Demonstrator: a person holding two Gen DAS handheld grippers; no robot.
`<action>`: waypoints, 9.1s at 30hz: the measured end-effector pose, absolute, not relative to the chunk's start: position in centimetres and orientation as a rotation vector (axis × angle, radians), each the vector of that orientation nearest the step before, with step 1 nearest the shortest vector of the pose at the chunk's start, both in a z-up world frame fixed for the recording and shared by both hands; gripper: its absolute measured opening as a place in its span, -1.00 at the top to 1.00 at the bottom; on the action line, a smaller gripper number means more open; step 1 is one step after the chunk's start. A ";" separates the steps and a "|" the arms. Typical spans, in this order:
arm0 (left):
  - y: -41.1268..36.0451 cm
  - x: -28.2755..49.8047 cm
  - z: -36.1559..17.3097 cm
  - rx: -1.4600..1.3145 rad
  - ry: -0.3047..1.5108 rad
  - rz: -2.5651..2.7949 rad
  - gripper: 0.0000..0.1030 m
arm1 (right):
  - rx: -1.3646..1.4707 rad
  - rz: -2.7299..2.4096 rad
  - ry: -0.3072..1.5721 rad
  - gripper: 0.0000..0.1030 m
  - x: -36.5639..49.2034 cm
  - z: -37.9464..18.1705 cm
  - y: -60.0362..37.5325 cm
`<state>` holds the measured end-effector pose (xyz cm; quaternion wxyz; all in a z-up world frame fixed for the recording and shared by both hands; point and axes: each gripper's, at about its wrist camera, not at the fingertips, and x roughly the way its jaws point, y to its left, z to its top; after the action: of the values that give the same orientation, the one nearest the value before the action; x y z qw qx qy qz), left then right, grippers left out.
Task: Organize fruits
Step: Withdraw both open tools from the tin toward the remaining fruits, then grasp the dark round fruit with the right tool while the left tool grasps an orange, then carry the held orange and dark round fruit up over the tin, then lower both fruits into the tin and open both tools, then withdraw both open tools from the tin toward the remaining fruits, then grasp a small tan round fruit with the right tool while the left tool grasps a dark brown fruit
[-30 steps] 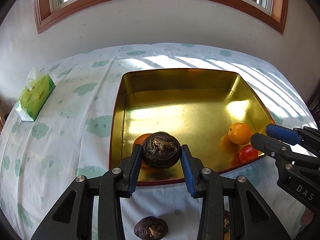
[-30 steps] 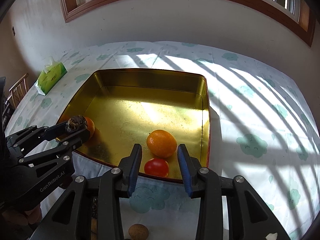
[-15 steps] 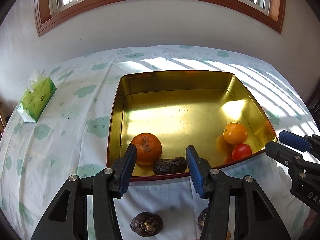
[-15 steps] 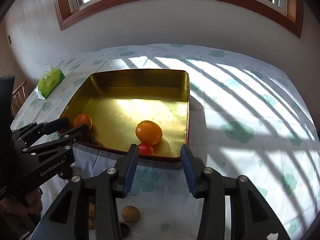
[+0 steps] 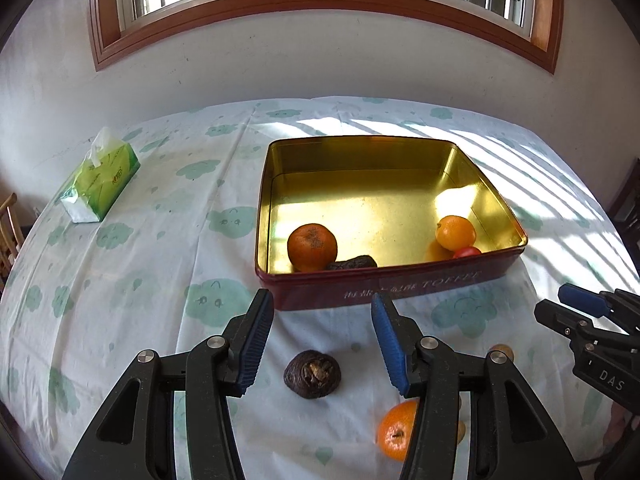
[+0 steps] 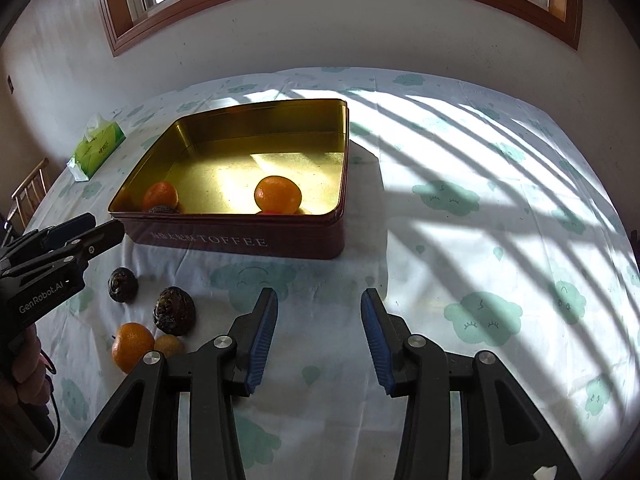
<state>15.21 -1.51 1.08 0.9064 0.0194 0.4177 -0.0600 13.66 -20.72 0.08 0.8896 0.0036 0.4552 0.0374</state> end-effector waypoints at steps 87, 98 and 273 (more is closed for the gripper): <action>-7.2 9.4 -3.9 0.115 0.937 -0.296 0.18 | -0.090 0.124 0.955 0.55 8.2 -4.0 -18.6; -6.2 9.2 -3.8 0.090 0.945 -0.277 0.19 | -0.101 0.117 0.964 0.55 8.3 -3.9 -18.4; 1.7 9.5 -4.2 0.018 0.935 -0.069 -0.04 | -0.149 0.182 0.938 0.56 11.8 -4.0 -15.2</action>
<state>9.54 1.69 -4.15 0.8921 0.0086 0.4506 -0.0333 11.81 -15.21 -3.97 0.8854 -0.0718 0.4509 0.0875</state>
